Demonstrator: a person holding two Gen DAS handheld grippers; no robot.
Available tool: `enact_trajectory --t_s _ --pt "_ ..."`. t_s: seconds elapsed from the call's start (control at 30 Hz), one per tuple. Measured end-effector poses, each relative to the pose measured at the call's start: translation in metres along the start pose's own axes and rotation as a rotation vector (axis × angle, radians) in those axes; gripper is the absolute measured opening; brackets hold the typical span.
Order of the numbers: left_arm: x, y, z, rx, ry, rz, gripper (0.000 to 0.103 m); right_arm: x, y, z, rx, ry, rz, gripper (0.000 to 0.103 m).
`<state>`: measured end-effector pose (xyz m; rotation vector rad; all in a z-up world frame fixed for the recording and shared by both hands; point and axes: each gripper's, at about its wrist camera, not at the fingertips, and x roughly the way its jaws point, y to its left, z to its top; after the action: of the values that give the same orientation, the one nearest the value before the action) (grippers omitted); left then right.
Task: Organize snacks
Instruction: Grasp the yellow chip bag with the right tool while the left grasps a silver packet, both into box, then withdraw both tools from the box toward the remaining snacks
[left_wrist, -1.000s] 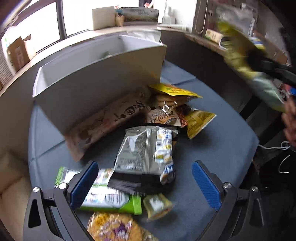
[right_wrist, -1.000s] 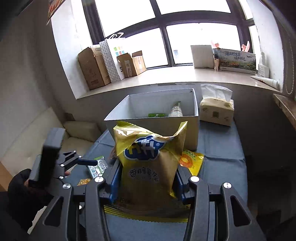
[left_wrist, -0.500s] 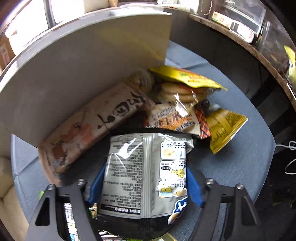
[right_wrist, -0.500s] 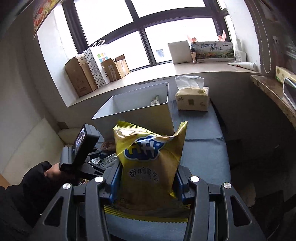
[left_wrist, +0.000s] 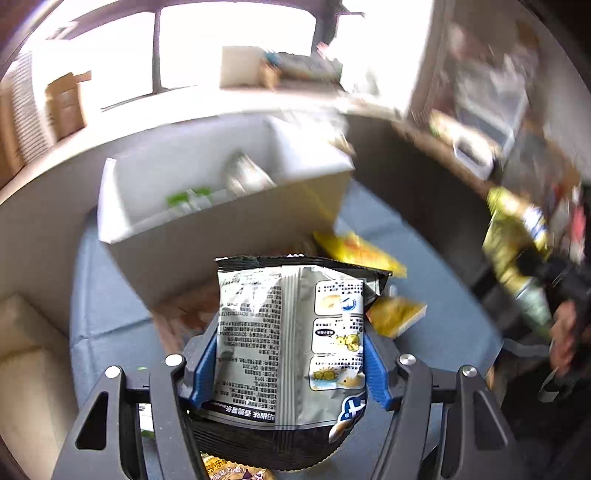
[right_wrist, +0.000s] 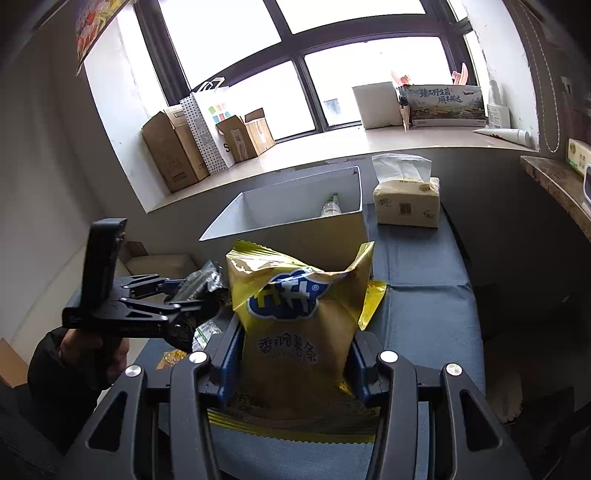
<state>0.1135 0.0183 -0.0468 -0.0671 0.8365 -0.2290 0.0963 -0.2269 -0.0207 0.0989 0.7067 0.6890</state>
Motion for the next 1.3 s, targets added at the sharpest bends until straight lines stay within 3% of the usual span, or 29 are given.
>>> enact_trajectory --t_s 0.13,0.3,0.43,0.57,0.7,0.8,0.83,0.87,0.9,0.93,1.03,1.17,1.3 --pt "-0.035 0.022 0.021 -0.092 -0.120 0.014 0.070 0.019 0.007 0.027 -0.026 -0.020 0.028 0.052" --pt "-0.048 0.052 0.057 -0.194 -0.219 0.045 0.070 0.055 0.014 0.073 -0.066 -0.021 0.065 0.052" --pt "-0.028 0.075 0.092 -0.226 -0.211 0.098 0.070 0.094 0.011 0.116 -0.074 -0.007 0.066 0.052" --pt "0.013 0.093 0.128 -0.265 -0.176 0.094 0.070 0.143 -0.003 0.151 -0.059 0.033 0.050 0.052" --pt "0.054 0.104 0.149 -0.265 -0.135 0.126 0.071 0.196 -0.017 0.169 -0.055 0.096 -0.014 0.053" --pt "0.079 0.112 0.152 -0.275 -0.099 0.138 0.073 0.225 -0.028 0.168 -0.054 0.157 -0.010 0.054" --pt "0.085 0.114 0.150 -0.279 -0.091 0.133 0.076 0.233 -0.030 0.167 -0.048 0.171 -0.011 0.057" --pt "0.091 0.117 0.148 -0.283 -0.081 0.131 0.086 0.239 -0.033 0.166 -0.034 0.193 -0.017 0.064" --pt "0.095 0.120 0.146 -0.289 -0.075 0.132 0.103 0.244 -0.036 0.165 -0.015 0.210 -0.012 0.087" --pt "0.096 0.124 0.143 -0.300 -0.077 0.122 0.103 0.246 -0.038 0.163 -0.004 0.208 -0.001 0.099" --pt "0.097 0.135 0.136 -0.337 -0.069 0.108 0.103 0.235 -0.039 0.160 -0.011 0.130 -0.009 0.103" --pt "0.092 0.133 0.134 -0.317 -0.072 0.127 0.103 0.228 -0.042 0.163 -0.009 0.135 -0.014 0.103" --pt "0.075 0.123 0.128 -0.291 -0.090 0.130 0.103 0.204 -0.036 0.165 -0.041 0.082 -0.001 0.103"
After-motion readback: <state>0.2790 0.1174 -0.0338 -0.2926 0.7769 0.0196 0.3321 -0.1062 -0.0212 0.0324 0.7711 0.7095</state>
